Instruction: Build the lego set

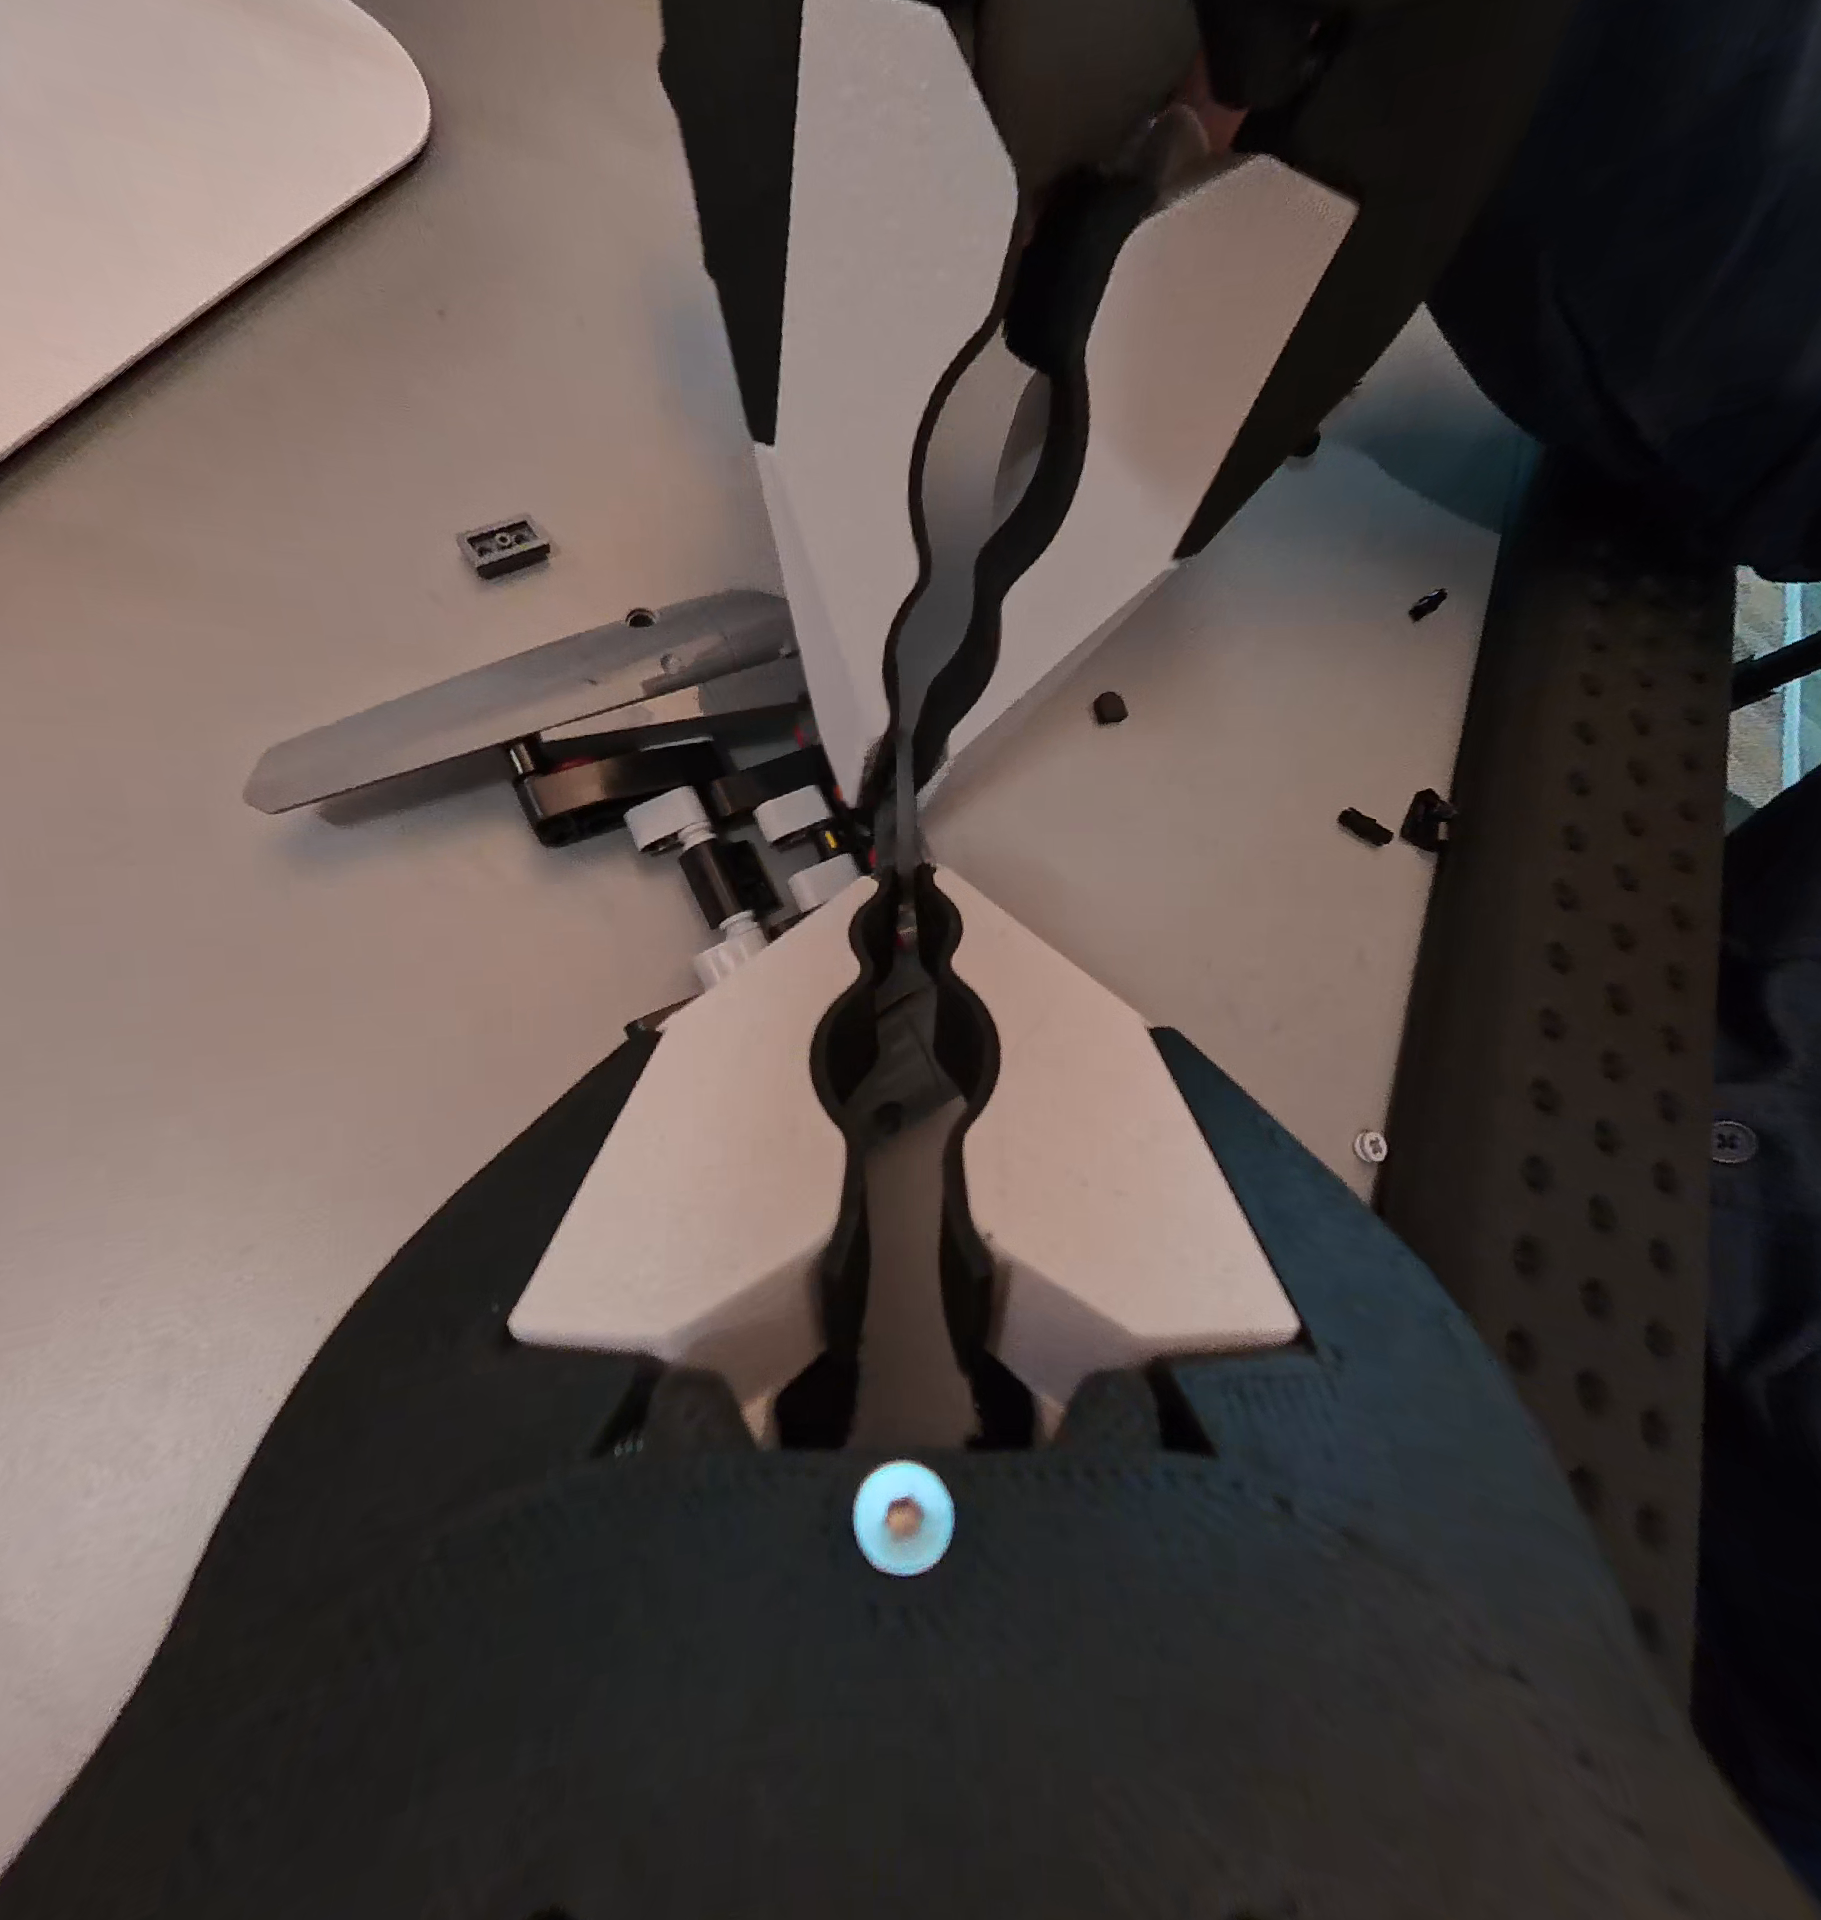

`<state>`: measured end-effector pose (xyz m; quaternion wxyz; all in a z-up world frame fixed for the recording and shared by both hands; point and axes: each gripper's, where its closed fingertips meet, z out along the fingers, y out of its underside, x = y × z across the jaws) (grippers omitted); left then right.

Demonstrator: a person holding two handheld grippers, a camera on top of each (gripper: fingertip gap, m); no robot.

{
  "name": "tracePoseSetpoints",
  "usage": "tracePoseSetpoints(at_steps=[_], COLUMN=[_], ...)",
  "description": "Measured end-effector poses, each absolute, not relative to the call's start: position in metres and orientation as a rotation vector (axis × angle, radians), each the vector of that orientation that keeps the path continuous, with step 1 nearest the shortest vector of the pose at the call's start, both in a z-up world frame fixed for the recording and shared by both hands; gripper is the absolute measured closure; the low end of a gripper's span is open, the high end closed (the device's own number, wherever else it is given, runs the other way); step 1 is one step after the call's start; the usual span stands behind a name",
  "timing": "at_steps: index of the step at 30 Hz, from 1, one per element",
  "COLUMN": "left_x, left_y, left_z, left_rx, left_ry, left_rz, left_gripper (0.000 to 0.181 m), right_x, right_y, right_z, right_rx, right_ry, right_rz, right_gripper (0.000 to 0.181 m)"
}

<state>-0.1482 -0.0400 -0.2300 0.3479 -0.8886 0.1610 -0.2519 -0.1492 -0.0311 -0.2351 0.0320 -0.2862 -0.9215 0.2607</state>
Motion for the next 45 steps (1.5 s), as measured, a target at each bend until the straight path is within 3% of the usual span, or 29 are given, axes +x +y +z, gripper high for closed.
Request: tracePoseSetpoints(at_steps=[7,13,21,29,32,35,45], left_x=[-0.144,-0.149,-0.150,-0.148,-0.148,-0.147,-0.147], left_y=[-0.042,-0.042,-0.041,-0.042,-0.041,-0.041,-0.038], left_z=[-0.230,-0.235,-0.243,-0.243,-0.243,-0.243,-0.240], left_rx=[-2.312,-2.344,-2.376,-2.381,-2.381,-2.382,-2.357], left_ry=[0.416,0.404,0.425,0.478,0.479,0.483,0.473], left_rz=[-0.727,-0.696,-0.669,-0.641,-0.649,-0.649,-0.652], left_gripper=[0.180,0.180,0.181,0.181,0.181,0.180,0.180], right_x=[-0.147,-0.153,-0.154,-0.159,-0.160,-0.161,-0.154], right_y=[-0.031,-0.025,-0.023,-0.029,-0.034,-0.034,-0.023], right_z=[-0.240,-0.236,-0.243,-0.221,-0.223,-0.227,-0.234], right_rx=[-0.924,-0.931,-0.893,-0.898,-0.882,-0.893,-1.122], right_ry=[-2.868,-2.819,-2.817,-2.750,-2.751,-2.756,-2.782], right_rz=[0.792,0.747,0.686,0.804,0.803,0.786,0.752], right_gripper=[0.176,0.160,0.173,0.161,0.162,0.174,0.172])
